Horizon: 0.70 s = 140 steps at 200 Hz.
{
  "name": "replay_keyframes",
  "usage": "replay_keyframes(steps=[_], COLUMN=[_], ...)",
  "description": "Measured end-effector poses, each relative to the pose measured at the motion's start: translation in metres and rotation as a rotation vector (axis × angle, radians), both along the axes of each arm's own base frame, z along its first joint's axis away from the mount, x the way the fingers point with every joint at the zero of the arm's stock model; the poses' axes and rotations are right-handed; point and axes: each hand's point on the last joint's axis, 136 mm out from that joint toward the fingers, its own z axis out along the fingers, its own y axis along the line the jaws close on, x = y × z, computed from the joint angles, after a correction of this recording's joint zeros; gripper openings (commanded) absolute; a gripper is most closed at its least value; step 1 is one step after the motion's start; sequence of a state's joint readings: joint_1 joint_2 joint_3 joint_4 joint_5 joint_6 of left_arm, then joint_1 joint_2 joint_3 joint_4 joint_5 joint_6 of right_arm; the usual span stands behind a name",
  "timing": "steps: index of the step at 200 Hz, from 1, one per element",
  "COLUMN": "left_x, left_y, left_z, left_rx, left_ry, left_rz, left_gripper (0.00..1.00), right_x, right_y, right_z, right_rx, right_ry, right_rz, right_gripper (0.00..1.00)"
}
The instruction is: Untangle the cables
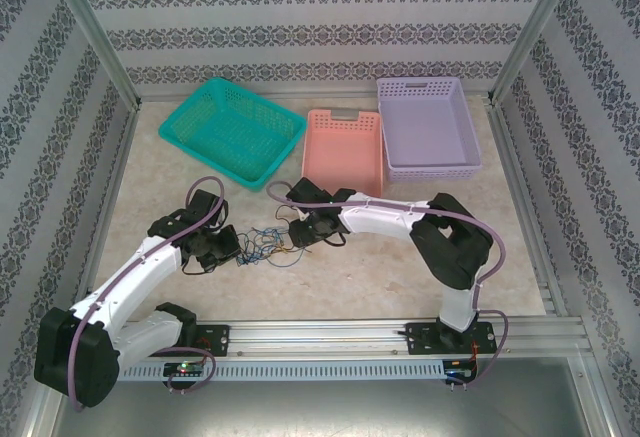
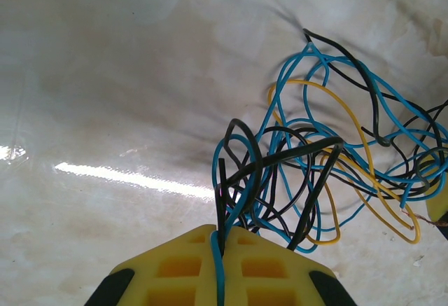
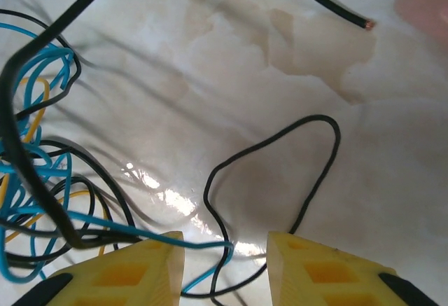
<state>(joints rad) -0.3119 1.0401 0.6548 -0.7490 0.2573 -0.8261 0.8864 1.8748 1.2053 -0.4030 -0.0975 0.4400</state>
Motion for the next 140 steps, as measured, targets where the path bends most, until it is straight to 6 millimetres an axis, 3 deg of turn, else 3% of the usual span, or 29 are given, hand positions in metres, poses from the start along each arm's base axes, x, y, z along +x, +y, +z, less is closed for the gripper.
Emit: replay_keyframes(steps=[19, 62, 82, 114, 140], left_x=[0.0, 0.0, 0.001, 0.002, 0.004], left_y=[0.0, 0.0, 0.001, 0.006, 0.012], left_z=[0.0, -0.001, -0.001, 0.0, 0.001], left_rx=[0.003, 0.008, 0.014, 0.045, 0.083], left_ry=[0.0, 0.008, 0.005, 0.001, 0.006], left_rz=[-0.007, -0.011, -0.009, -0.001, 0.011], left_gripper=[0.0, 0.0, 0.0, 0.0, 0.0], right_x=[0.003, 0.007, 0.008, 0.004, 0.005], right_y=[0.005, 0.01, 0.008, -0.011, -0.048], right_z=[-0.007, -0.01, -0.006, 0.022, 0.058], right_rx=[-0.007, -0.009, -0.007, 0.015, 0.063], right_ry=[0.005, 0.0, -0.01, -0.058, -0.109], right_rz=[0.011, 0.022, 0.017, -0.023, -0.118], right_gripper=[0.31, 0.0, 0.0, 0.0, 0.0])
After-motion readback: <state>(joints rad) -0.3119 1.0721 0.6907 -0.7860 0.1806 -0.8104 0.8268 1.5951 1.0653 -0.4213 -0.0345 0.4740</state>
